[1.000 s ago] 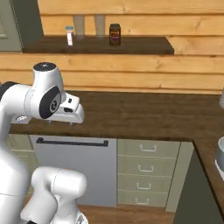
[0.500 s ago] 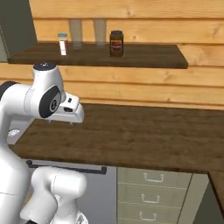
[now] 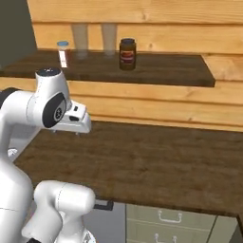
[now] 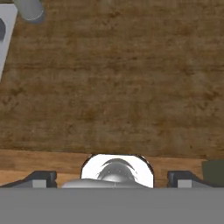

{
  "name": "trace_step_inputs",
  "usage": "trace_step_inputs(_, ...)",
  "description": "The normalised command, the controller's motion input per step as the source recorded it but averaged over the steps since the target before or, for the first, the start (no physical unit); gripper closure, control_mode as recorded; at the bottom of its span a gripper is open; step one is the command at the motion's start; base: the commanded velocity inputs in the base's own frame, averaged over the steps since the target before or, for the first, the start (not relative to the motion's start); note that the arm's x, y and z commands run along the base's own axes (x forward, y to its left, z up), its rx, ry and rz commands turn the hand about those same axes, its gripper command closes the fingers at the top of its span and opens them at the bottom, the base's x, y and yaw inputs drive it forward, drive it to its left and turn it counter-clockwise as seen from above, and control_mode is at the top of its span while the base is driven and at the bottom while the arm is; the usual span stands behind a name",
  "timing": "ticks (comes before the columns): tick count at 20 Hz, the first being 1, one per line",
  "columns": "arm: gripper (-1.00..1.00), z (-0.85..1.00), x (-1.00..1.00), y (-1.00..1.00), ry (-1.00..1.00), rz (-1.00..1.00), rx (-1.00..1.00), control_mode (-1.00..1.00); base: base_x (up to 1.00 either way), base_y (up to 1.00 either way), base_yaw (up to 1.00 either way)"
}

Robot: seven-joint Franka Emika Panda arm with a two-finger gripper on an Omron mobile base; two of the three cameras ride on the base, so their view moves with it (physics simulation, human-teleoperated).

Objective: Navigate to the shelves.

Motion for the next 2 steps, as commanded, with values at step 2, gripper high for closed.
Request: trace_step_inputs(2, -1.00, 0.00, 0.00, 0.00, 0.00, 0.00, 0.00, 1.00, 0.85, -0.26, 0.04)
